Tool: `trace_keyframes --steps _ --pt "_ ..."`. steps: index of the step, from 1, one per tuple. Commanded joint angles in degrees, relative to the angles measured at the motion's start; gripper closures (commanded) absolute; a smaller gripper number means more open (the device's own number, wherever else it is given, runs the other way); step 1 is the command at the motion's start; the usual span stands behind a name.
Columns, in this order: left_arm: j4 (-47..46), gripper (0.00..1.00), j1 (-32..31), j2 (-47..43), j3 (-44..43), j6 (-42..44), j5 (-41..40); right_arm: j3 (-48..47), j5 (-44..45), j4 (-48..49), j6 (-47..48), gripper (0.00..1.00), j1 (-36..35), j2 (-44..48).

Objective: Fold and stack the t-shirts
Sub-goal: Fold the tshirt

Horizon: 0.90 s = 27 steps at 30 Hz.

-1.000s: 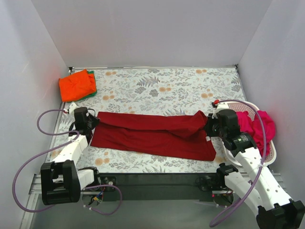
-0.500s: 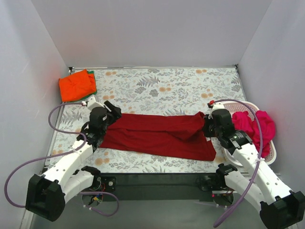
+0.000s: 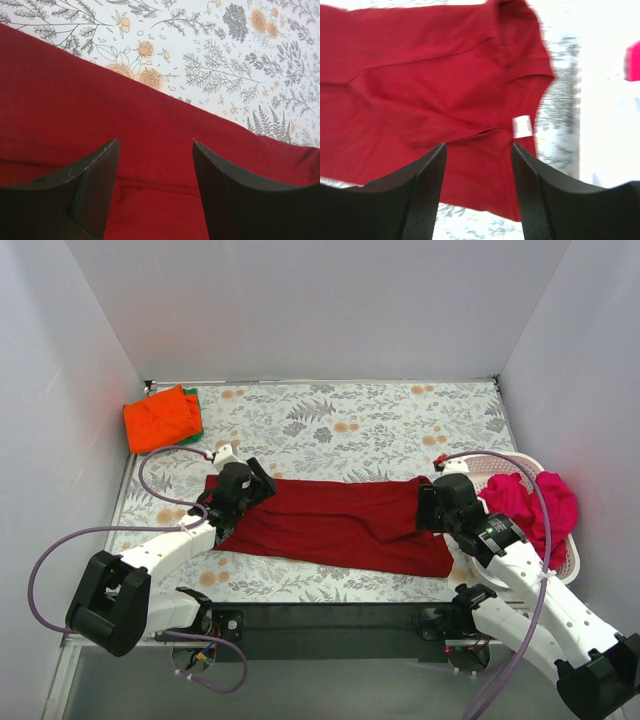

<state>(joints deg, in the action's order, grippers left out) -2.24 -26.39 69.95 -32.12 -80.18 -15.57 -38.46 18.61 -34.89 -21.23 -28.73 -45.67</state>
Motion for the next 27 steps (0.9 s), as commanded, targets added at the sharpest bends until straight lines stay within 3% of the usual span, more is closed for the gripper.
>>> trace_keyframes --steps 1,8,27 --pt "-2.42 0.44 -0.24 -1.05 -0.75 0.82 0.01 -3.03 -1.47 0.79 -3.19 0.53 -4.92 -0.20" --pt "-2.59 0.44 -0.24 -0.78 -0.40 0.99 1.07 0.49 -4.99 10.18 -8.20 0.56 -16.87 -8.80" --pt "-2.77 0.44 -0.24 1.41 -0.31 1.52 1.33 0.40 5.11 18.02 -8.83 0.59 -19.96 -27.27"
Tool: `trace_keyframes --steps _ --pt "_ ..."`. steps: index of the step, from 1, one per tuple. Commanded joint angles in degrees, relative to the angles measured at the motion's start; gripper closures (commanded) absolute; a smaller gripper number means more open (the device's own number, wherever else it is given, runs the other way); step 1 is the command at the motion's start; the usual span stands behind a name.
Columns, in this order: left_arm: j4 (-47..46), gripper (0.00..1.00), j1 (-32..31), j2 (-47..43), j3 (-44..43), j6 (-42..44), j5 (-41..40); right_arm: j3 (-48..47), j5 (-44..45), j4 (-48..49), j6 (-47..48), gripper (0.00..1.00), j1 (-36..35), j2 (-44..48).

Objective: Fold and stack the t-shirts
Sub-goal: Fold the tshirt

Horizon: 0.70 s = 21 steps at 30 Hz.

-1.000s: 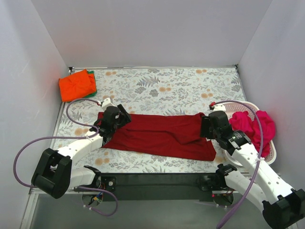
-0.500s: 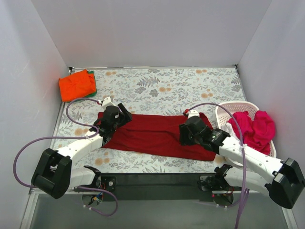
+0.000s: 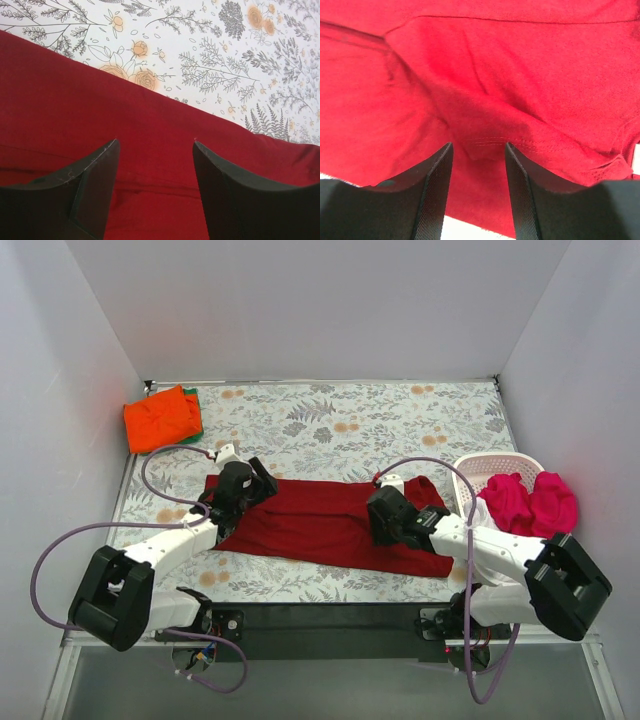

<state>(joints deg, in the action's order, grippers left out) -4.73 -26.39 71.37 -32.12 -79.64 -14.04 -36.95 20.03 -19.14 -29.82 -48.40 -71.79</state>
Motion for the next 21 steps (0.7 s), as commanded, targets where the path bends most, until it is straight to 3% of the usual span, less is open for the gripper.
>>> trace_keyframes --steps 1,9,15,21 --pt "-0.36 0.44 -0.24 -0.09 -0.23 1.06 -0.46 -1.19 3.87 2.35 -0.15 0.60 -0.29 -1.68" --pt "-0.28 0.44 -0.24 -0.18 -0.14 1.24 -1.25 -2.07 3.26 2.96 0.73 0.71 -0.29 -6.08" --pt "-0.19 0.44 -0.24 0.08 -0.05 1.15 -1.25 -2.51 1.85 2.35 1.43 0.98 -0.29 -4.77" --pt "-0.28 0.44 -0.24 0.78 -0.22 1.15 -0.81 -5.06 -4.02 0.07 4.77 0.99 -0.29 1.03"
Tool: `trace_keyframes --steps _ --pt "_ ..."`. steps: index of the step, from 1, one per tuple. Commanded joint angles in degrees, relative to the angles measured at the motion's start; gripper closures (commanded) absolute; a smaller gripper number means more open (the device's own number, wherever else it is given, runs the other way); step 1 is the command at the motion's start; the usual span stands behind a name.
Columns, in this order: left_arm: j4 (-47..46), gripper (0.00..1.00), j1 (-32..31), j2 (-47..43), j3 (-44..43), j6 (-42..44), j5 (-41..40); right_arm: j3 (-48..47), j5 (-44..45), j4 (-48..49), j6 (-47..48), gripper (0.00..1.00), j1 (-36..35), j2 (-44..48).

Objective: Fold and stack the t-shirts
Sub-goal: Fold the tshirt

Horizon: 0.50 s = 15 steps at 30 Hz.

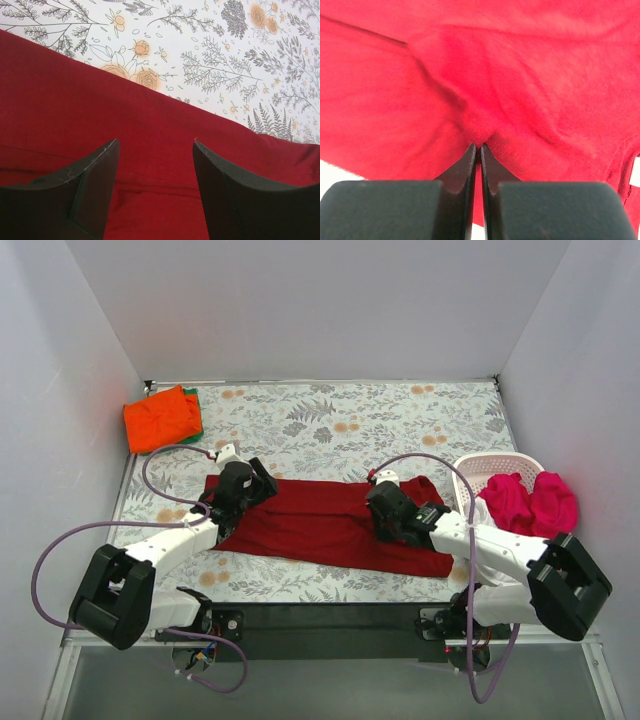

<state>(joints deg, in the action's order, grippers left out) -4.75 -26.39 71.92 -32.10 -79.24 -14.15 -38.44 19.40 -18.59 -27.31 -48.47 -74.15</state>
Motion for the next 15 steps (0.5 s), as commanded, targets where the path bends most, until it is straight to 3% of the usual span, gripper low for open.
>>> trace_keyframes --steps 1,8,12,13,15 --pt "-0.26 0.44 -0.24 0.41 -0.42 0.76 -0.53 -4.10 -4.62 -1.18 2.87 0.99 -0.22 4.53" --pt "-0.34 0.44 -0.24 0.59 -0.25 0.84 0.18 -7.62 -14.12 -6.54 6.65 0.99 0.74 4.02" --pt "-0.08 0.44 -0.24 0.33 -0.25 1.02 0.62 -7.27 -12.46 -8.30 6.31 0.97 1.01 1.47" --pt "-0.08 0.44 -0.24 0.41 -0.33 1.11 0.70 -7.18 -12.11 -8.48 6.13 0.83 1.01 1.38" --pt "0.09 0.44 -0.24 0.41 -0.42 1.20 0.71 -7.27 -11.14 -9.09 5.78 0.71 1.01 1.64"
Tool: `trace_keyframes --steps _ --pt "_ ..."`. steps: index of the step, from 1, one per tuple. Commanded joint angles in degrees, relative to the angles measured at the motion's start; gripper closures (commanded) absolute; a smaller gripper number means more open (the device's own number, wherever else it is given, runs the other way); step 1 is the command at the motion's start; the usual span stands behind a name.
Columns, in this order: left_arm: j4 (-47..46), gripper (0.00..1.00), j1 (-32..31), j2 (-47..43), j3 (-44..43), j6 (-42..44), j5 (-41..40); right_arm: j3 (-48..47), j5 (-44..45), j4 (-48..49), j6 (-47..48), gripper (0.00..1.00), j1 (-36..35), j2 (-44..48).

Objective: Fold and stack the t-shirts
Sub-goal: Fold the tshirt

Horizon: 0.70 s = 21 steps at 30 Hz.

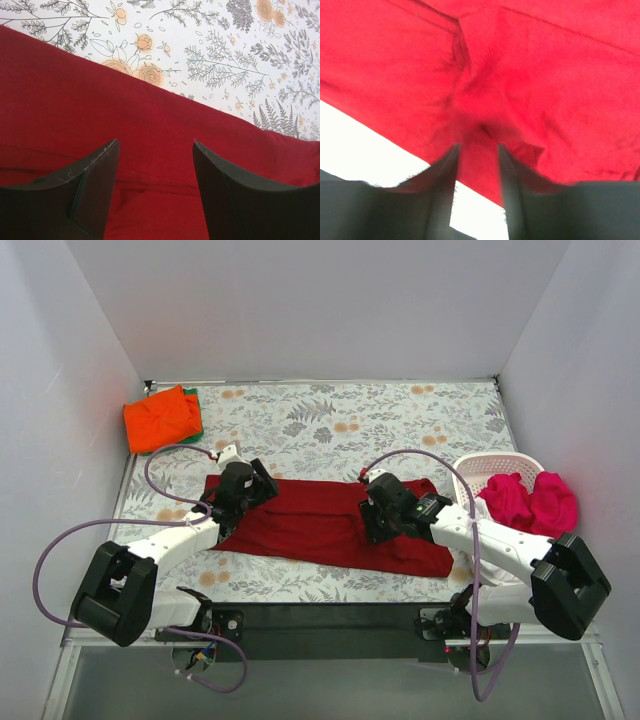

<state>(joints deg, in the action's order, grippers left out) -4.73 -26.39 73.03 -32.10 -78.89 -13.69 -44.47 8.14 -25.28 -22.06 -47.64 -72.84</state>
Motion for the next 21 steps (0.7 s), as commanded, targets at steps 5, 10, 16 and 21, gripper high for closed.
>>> trace_keyframes --steps 5,10,16,21 --pt "-0.01 0.44 -0.24 0.26 -0.77 1.11 0.42 -2.29 7.40 -5.04 -0.17 0.52 0.70 5.85" --pt "0.07 0.44 -0.24 1.14 -1.04 1.02 0.86 2.01 6.63 -5.40 0.35 0.50 8.85 8.94" --pt "0.07 0.44 -0.24 0.62 -0.86 1.02 0.86 7.81 4.52 -3.29 -0.34 0.54 14.67 10.87" --pt "-0.19 0.44 -0.24 1.75 -1.12 1.02 1.12 10.36 1.71 -3.37 -2.89 0.55 15.03 13.07"
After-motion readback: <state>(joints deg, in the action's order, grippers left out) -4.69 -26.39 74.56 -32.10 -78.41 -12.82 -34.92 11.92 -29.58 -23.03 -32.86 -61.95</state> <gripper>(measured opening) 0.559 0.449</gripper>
